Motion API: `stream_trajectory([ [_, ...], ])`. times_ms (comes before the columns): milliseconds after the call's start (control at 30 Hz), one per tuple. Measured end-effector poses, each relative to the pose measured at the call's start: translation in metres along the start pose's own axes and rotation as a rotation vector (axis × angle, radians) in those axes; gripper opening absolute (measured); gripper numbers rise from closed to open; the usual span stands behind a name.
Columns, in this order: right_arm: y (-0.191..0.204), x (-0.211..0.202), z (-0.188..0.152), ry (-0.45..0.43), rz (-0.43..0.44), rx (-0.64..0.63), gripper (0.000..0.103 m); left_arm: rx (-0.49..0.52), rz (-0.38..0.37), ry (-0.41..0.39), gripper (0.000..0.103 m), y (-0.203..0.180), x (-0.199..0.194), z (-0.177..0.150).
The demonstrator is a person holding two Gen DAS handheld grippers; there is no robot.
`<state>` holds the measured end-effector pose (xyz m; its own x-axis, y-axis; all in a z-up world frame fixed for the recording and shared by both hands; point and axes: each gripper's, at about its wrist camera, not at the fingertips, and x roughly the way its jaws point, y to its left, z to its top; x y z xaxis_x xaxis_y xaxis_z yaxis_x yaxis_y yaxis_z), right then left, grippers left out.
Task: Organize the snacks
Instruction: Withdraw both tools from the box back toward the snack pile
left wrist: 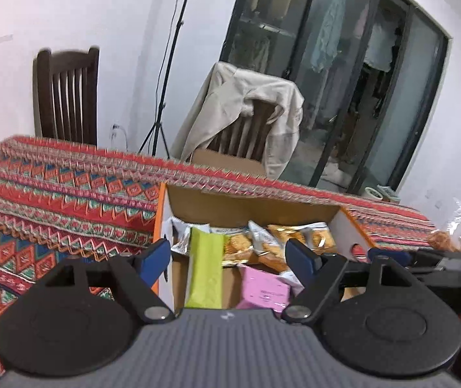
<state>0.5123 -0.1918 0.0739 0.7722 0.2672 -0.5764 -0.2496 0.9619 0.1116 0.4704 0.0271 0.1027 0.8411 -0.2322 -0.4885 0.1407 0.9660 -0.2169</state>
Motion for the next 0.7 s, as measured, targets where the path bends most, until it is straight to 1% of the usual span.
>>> stream_trajectory([
  [67, -0.001, -0.028, 0.002, -0.041, -0.012, -0.022, 0.071, 0.025, -0.009, -0.021, 0.083, -0.007, -0.024, -0.001],
  [167, -0.004, -0.074, -0.001, -0.103, -0.025, -0.059, 0.074, 0.07, -0.018, -0.05, 0.086, -0.019, -0.062, -0.014],
  [233, -0.009, -0.108, -0.012, -0.15, -0.012, -0.075, 0.08, 0.083, 0.0, -0.098, 0.088, -0.027, -0.091, -0.03],
  [300, -0.015, -0.135, -0.025, -0.178, -0.002, -0.084, 0.08, 0.087, 0.005, -0.122, 0.088, -0.035, -0.114, -0.044],
  [367, -0.018, -0.16, -0.046, -0.191, -0.005, -0.097, 0.08, 0.087, 0.007, -0.138, 0.088, -0.042, -0.136, -0.062],
  [433, -0.018, -0.181, -0.067, -0.2, -0.03, -0.104, 0.082, 0.103, 0.021, -0.156, 0.089, -0.05, -0.154, -0.081],
  [533, -0.014, -0.211, -0.105, -0.213, -0.048, -0.11, 0.085, 0.116, 0.079, -0.171, 0.091, -0.056, -0.174, -0.115],
  [567, -0.013, -0.218, -0.117, -0.215, -0.049, -0.111, 0.086, 0.112, 0.095, -0.161, 0.091, -0.056, -0.18, -0.128],
  [633, -0.013, -0.23, -0.146, -0.216, -0.059, -0.115, 0.093, 0.092, 0.109, -0.136, 0.091, -0.055, -0.188, -0.151],
  [700, -0.014, -0.235, -0.176, -0.199, -0.099, -0.108, 0.094, 0.075, 0.111, -0.094, 0.091, -0.055, -0.194, -0.175],
])
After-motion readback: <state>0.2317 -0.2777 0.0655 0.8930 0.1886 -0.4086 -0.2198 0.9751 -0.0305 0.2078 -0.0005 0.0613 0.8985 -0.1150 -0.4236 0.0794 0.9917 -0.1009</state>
